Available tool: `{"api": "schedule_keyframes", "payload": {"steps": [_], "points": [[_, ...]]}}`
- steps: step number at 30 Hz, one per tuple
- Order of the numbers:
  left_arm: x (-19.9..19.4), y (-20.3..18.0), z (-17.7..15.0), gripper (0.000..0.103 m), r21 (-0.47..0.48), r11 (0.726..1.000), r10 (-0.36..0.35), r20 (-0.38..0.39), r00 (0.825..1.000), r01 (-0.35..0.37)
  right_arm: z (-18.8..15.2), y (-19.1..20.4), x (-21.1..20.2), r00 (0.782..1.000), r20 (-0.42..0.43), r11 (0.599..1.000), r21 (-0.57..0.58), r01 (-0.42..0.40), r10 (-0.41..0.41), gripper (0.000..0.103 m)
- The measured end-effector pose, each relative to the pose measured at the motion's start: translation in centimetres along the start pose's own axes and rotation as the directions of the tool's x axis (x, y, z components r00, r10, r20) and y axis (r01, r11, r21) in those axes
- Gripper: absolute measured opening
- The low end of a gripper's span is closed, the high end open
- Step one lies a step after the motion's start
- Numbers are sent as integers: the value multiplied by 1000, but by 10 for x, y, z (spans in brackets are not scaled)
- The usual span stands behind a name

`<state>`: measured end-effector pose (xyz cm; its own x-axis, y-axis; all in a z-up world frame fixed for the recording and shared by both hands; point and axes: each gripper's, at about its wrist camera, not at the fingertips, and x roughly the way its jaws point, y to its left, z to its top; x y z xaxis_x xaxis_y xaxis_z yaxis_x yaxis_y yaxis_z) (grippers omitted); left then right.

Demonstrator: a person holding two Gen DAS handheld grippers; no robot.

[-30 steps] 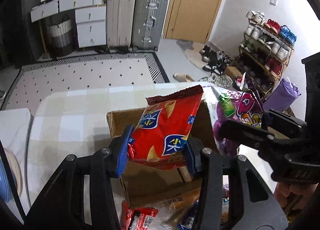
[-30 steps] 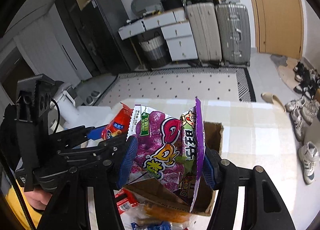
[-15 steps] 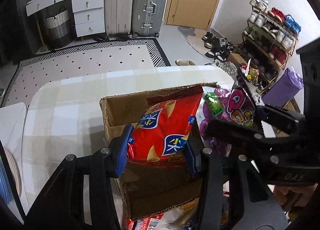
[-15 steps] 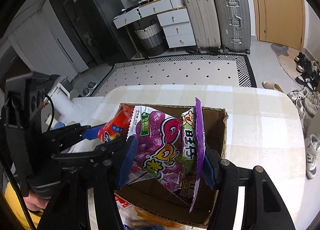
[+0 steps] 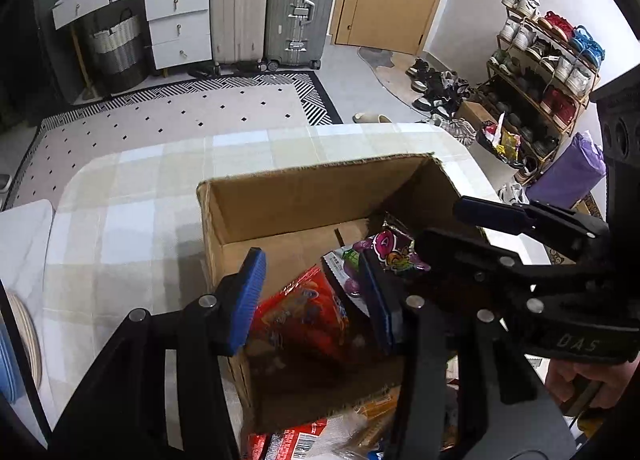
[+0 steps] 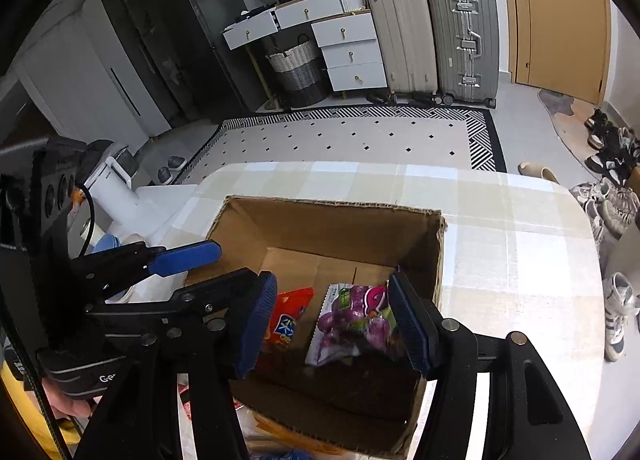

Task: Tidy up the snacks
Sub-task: 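Open both grippers to drop the red and purple bags into the box, then withdraw both tools from the box back toward the snack pile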

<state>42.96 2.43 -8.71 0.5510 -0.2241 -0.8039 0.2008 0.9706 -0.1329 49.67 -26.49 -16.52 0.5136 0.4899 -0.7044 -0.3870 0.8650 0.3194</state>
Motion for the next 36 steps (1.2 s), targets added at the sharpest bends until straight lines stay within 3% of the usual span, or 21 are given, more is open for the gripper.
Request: {"api": "schedule_keyframes", "payload": {"steps": [13, 16, 20, 22, 28, 36], "points": [[-38, -6, -12, 53, 2, 1000, 0, 42, 999, -1, -1, 1, -47, 997, 71, 1000, 18, -2, 1, 60], [-66, -17, -18, 66, 22, 999, 23, 104, 994, -25, -5, 5, -72, 995, 102, 1000, 17, -4, 3, 60], [-110, -37, -25, 74, 70, 996, 43, 177, 983, -56, -11, 11, -117, 987, 161, 999, 31, -22, 17, 61], [-134, -45, -29, 78, 77, 995, 51, 217, 975, -69, -15, 13, -140, 980, 197, 998, 52, -36, 25, 71], [-206, -65, -47, 79, 71, 996, 33, 294, 955, -56, -41, 31, -203, 962, 270, 998, 27, -56, 47, 75], [-300, -86, -100, 86, 81, 995, 17, 416, 909, -56, -99, 71, -290, 906, 417, 997, -58, -49, 69, 86]]}}
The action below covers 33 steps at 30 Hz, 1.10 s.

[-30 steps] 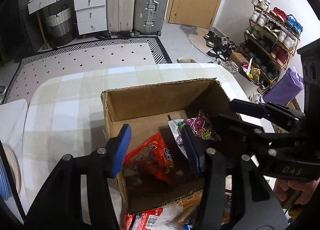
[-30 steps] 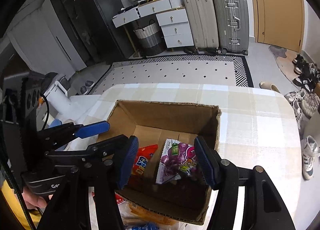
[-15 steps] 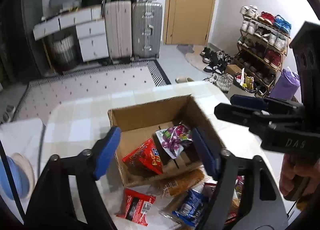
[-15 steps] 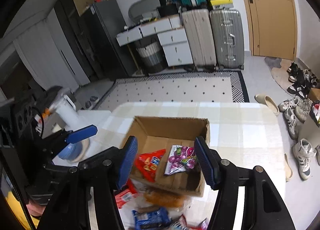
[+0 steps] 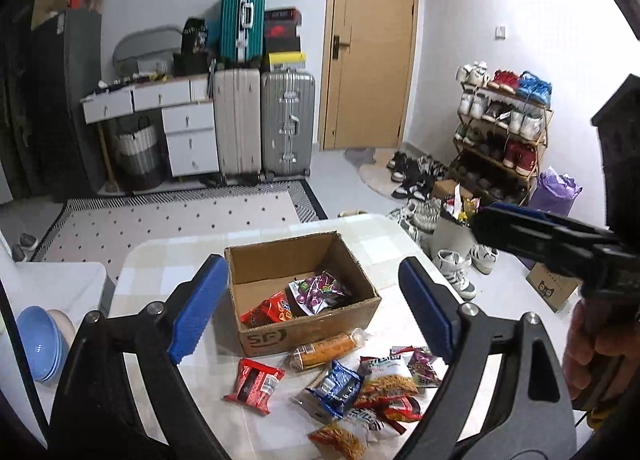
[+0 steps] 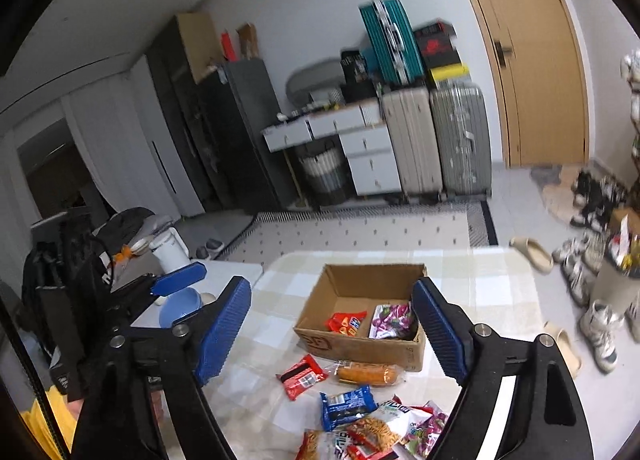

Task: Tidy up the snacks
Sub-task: 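Withdraw both tools from the box back toward the snack pile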

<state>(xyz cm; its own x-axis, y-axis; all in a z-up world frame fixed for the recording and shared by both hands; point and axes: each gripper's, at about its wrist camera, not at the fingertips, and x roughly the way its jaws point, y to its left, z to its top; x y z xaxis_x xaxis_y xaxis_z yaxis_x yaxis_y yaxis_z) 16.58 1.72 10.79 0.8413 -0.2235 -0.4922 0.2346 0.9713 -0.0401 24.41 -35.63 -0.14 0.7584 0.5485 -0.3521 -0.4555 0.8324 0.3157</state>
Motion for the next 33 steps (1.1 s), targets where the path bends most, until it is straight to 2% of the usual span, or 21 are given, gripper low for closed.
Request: {"api": "schedule_keyframes", "payload": {"steps": [5, 8, 13, 15, 18, 23, 28, 33], "points": [[-60, -2, -24, 95, -20, 999, -27, 59, 998, 29, -34, 26, -54, 993, 117, 998, -60, 8, -1, 91], [-88, 0, -43, 100, -19, 1000, 19, 98, 995, -18, -64, 32, -84, 983, 184, 998, -62, 19, -8, 92], [-129, 10, -81, 102, -69, 997, 29, 155, 988, -18, -103, 32, -117, 967, 253, 999, -27, 32, -24, 93], [-139, 13, -97, 102, -84, 996, 41, 160, 986, -28, -118, 33, -121, 969, 246, 999, -35, 27, -17, 93], [-150, 13, -124, 102, -71, 996, 64, 156, 986, -53, -138, 35, -120, 972, 234, 997, -63, 46, -30, 102], [-145, 19, -163, 102, -100, 994, 65, 120, 991, -53, -183, 48, -110, 984, 175, 993, -114, 24, -4, 102], [-102, 15, -192, 102, -97, 994, 49, 37, 998, -45, -218, 47, -87, 995, 104, 995, -102, 0, 11, 102], [-70, 8, -230, 102, -73, 997, 30, -50, 998, -33, -235, 35, -58, 999, 19, 998, -59, 27, -26, 102]]}}
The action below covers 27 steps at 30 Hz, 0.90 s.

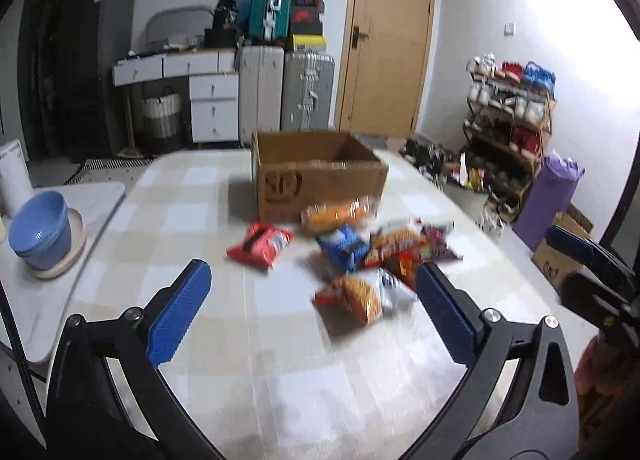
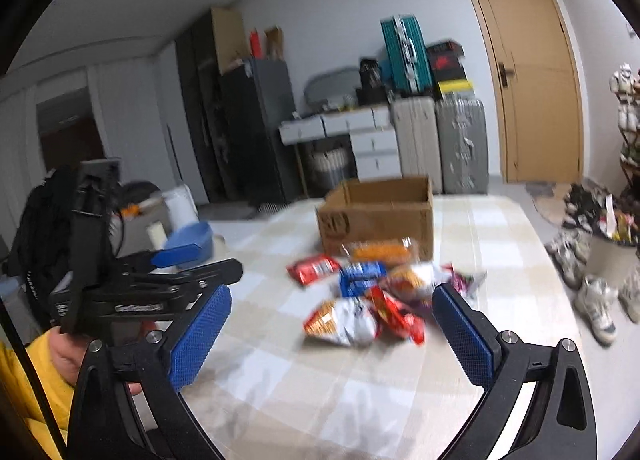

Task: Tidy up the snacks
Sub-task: 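Withdraw both tools from the box back toward the snack pile, then grasp the orange noodle snack bag with the left gripper while the right gripper approaches the red wafer pack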

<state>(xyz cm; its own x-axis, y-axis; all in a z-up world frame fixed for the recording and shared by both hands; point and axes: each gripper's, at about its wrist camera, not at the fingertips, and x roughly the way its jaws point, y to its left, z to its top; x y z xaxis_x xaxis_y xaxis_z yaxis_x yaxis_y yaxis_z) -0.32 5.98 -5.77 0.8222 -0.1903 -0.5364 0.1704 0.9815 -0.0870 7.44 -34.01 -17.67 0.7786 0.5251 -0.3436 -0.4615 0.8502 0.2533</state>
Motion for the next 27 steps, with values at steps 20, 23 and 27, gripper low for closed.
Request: {"api": "schedule_keyframes", "payload": {"steps": [20, 23, 27], "points": [[54, -16, -16, 102, 11, 1000, -5, -108, 994, 6, -14, -24, 12, 1000, -3, 995, 93, -30, 31, 102], [69, -15, -21, 102, 5, 1000, -4, -138, 990, 5, -19, -30, 19, 999, -15, 993, 113, -41, 43, 102], [93, -15, -24, 102, -7, 1000, -18, -182, 983, 17, -25, -38, 29, 998, -37, 990, 132, -42, 47, 102]]}}
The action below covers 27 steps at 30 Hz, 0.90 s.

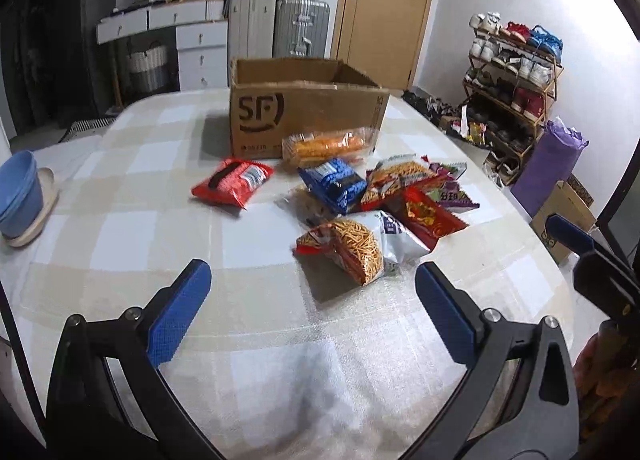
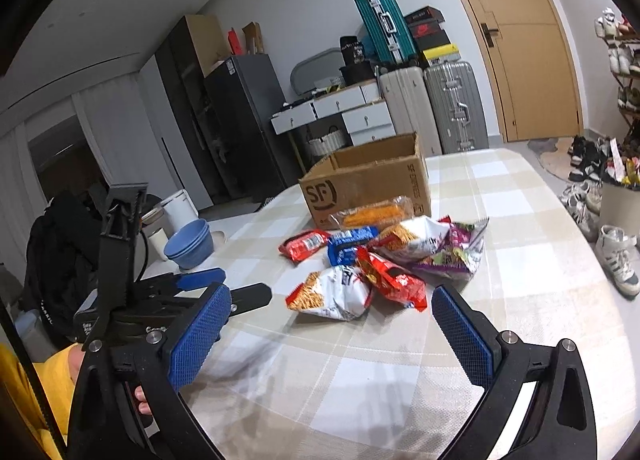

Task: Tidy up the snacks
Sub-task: 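Grasp the orange noodle snack bag with the left gripper while the right gripper approaches the red wafer pack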

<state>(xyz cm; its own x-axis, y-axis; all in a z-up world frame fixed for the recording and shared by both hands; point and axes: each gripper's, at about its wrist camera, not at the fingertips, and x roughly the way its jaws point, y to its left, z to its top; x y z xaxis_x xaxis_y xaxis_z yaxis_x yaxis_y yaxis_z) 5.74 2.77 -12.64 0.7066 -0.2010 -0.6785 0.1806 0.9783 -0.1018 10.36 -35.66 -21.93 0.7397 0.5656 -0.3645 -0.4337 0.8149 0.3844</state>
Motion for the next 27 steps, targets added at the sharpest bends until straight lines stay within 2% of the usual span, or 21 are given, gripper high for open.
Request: {"api": "schedule_keyframes", "payload": {"steps": [6, 9, 11, 13, 17, 20, 23, 24, 25, 26, 27], "points": [[47, 1, 10, 102, -24, 1000, -18, -65, 998, 16, -5, -16, 15, 1000, -28, 999, 33, -6, 7, 102], [76, 3, 16, 101, -53, 998, -51, -113, 992, 45, -6, -26, 22, 999, -39, 998, 57, -5, 8, 102], [90, 2, 21, 101, -65, 995, -79, -129, 988, 71, -7, -33, 24, 999, -42, 997, 76, -13, 16, 102], [100, -1, 26, 101, -55, 996, -75, -125, 989, 68, -8, -37, 28, 999, -47, 996, 86, -10, 14, 102], [129, -12, 28, 101, -20, 993, -115, -196, 974, 113, -10, -44, 34, 998, -57, 995, 96, -15, 20, 102], [142, -16, 29, 101, -25, 989, -150, -209, 966, 148, -13, -47, 36, 998, -66, 994, 110, -17, 25, 102], [149, -19, 32, 92, -20, 985, -171, -197, 965, 171, -13, -50, 36, 997, -69, 993, 116, -18, 26, 102], [151, -20, 33, 78, -26, 979, -201, -191, 961, 200, -13, -51, 37, 997, -68, 993, 118, -20, 28, 102], [152, -20, 35, 59, -43, 970, -245, -193, 950, 241, -13, -51, 37, 997, -68, 993, 118, -18, 26, 102], [153, -20, 35, 53, -62, 960, -281, -197, 939, 274, -14, -51, 36, 997, -69, 993, 117, -15, 24, 102], [155, -21, 36, 51, -70, 957, -289, -202, 936, 280, -14, -51, 36, 997, -72, 993, 116, -15, 23, 102]]}}
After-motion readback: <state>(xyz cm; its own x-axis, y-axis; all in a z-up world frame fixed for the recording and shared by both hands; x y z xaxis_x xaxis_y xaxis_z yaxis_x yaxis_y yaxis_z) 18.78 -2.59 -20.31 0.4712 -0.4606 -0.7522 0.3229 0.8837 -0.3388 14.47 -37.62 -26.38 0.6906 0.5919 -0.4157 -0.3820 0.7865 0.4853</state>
